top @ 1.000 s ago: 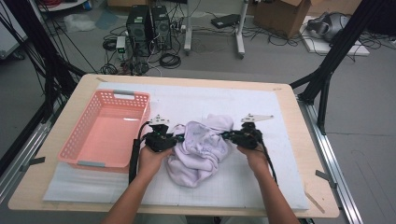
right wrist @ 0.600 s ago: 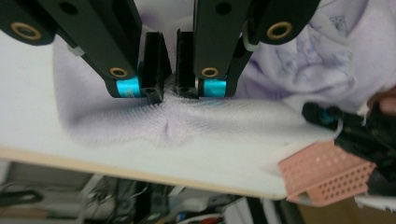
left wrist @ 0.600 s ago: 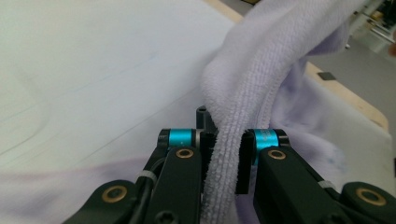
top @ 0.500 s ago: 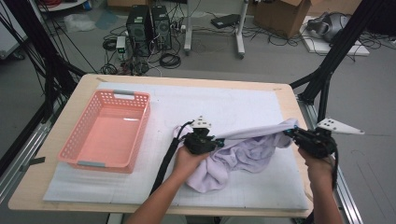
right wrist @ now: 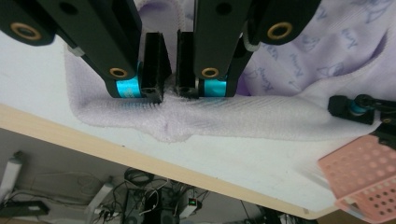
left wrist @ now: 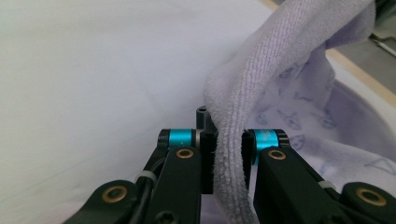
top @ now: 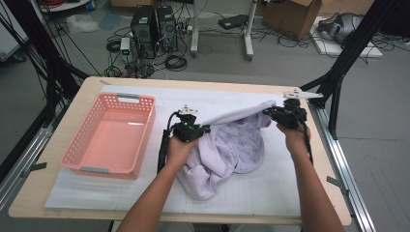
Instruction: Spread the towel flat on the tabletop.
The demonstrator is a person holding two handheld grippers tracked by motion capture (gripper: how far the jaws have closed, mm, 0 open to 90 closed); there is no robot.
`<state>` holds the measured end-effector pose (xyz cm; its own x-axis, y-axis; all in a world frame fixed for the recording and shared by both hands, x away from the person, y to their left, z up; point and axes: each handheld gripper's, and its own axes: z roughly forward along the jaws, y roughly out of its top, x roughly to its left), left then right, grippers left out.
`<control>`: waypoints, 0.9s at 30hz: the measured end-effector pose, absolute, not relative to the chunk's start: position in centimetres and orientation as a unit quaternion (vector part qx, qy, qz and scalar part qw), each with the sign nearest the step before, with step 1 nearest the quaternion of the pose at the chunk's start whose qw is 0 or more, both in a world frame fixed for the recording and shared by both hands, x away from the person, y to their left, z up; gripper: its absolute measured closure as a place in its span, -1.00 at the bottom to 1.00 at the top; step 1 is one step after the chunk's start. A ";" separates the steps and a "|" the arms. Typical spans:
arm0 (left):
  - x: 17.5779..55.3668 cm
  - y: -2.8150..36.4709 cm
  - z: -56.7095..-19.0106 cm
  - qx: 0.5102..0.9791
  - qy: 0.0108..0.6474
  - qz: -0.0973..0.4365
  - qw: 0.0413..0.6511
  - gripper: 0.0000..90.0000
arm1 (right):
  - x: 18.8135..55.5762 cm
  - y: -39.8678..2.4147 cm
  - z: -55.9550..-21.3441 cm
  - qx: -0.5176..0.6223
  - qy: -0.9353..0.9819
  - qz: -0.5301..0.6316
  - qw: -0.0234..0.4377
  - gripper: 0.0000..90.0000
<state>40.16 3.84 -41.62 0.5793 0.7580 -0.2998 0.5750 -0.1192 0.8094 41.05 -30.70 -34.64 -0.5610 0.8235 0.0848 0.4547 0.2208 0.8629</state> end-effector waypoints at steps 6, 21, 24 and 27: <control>41.0 5.6 -42.7 0.724 0.490 0.091 0.478 0.63 | 44.3 -27.4 -36.7 0.445 0.752 0.444 0.198 0.86; 36.0 5.7 -40.0 0.762 0.399 0.075 0.504 -0.13 | 39.1 -31.4 -35.8 0.457 0.734 0.459 0.204 0.07; 34.7 5.3 -40.0 0.766 0.384 0.069 0.511 -0.12 | 36.7 -32.5 -36.0 0.448 0.736 0.464 0.205 0.06; 33.6 5.1 -40.6 0.774 0.377 0.062 0.506 -0.14 | 34.3 -33.4 -37.1 0.448 0.739 0.464 0.195 -0.02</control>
